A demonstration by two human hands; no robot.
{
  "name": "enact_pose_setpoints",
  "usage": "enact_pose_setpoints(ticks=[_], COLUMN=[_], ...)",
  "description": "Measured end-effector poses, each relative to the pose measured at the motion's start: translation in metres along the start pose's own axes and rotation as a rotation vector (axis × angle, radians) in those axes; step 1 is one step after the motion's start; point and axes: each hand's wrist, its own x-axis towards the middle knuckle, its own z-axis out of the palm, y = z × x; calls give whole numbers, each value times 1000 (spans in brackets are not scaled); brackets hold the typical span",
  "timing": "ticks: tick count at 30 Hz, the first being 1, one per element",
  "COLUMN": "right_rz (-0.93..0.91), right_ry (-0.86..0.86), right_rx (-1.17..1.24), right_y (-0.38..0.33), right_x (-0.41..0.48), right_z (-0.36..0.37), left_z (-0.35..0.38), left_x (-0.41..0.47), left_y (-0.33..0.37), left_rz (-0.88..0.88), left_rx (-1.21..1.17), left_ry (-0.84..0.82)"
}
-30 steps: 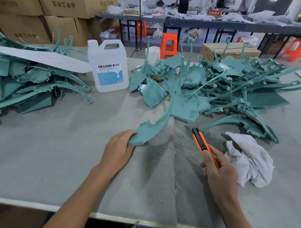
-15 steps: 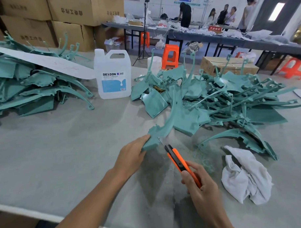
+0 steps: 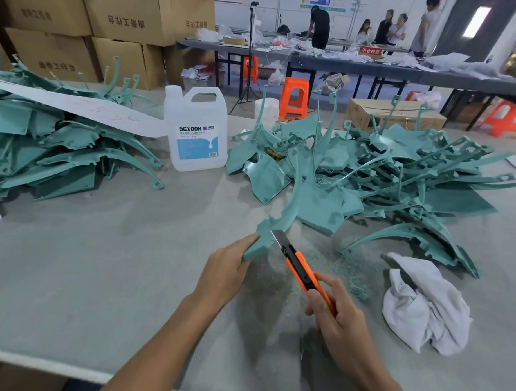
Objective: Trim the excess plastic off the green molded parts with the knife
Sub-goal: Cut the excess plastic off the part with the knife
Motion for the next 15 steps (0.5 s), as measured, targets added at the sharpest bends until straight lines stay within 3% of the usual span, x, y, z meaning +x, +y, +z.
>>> enact_pose_setpoints(ticks=[15], right_rz=[-95], right_ry=[-127], right_rx=[-27], right_y=[-20], right_x=[3], right_z=[-11], left_z=[5], left_x=[-18], left_y=[-8], left_rz=[-66], left_rx=[-122], left_ry=[61])
